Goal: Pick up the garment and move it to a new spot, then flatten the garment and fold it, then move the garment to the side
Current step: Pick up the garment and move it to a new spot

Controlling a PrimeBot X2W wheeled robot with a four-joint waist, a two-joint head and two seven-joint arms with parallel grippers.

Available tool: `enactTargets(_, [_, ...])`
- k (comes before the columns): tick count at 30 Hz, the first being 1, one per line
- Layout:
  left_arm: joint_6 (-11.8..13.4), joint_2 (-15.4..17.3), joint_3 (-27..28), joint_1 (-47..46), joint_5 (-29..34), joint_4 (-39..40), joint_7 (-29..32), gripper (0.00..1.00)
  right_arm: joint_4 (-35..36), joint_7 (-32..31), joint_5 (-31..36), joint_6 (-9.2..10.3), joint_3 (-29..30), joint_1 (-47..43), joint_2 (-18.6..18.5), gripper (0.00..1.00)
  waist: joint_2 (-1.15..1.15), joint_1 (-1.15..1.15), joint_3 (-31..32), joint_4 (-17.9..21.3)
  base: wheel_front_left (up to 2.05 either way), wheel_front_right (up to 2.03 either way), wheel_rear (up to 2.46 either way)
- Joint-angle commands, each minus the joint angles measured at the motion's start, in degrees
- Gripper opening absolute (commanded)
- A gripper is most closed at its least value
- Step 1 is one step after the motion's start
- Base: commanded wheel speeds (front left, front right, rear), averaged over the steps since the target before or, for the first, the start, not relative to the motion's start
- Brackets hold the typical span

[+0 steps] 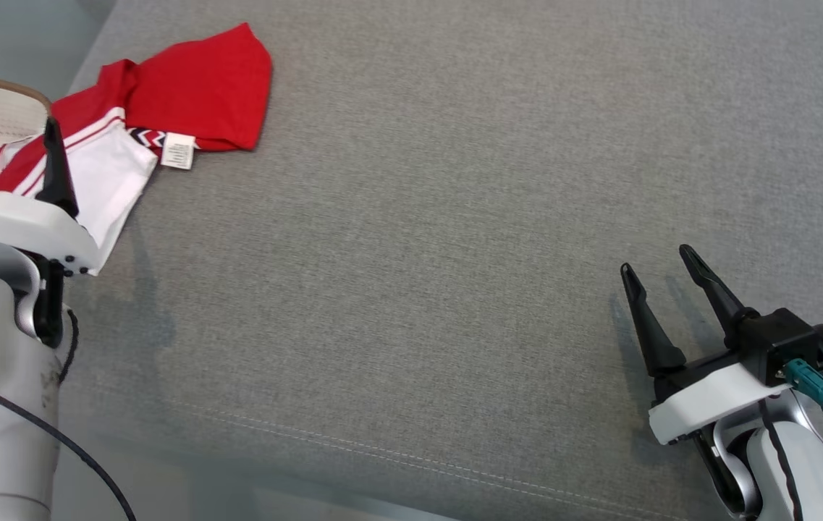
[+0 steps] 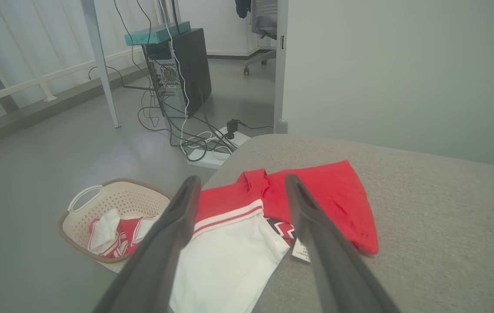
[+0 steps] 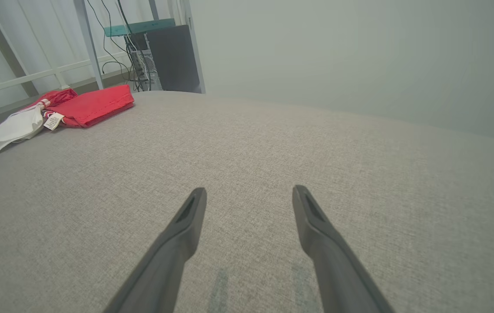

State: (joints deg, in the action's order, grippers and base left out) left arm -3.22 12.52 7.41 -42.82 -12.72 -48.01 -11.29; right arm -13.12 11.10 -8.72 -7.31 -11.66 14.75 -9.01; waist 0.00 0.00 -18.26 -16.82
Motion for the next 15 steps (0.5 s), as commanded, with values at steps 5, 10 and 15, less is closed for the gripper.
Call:
enactTargets(5, [0.9, 7.3, 1.1, -8.9, 0.7, -6.4, 1.3, 1.0, 2.9, -0.6, -0.8, -0.18, -1.5, 1.6, -0.5, 1.0, 0.0, 0.0, -5.3, 6.3, 0.0, 0.0, 0.0])
enactTargets(10, [3.6, 9.9, 1.2, -11.9, 1.3, -12.4, 2.1, 1.0, 3.1, -0.4, -1.2, -0.18, -1.7, 2.1, -0.7, 1.0, 0.0, 0.0, -7.1, 9.5, 0.0, 0.0, 0.0])
enactTargets(15, [6.5, 11.3, 1.5, -13.0, 1.3, -16.3, 1.8, 1.0, 3.3, -0.3, -1.6, -0.18, -1.9, 2.6, -0.9, 1.0, 0.0, 0.0, -8.6, 11.6, 0.0, 0.0, 0.0])
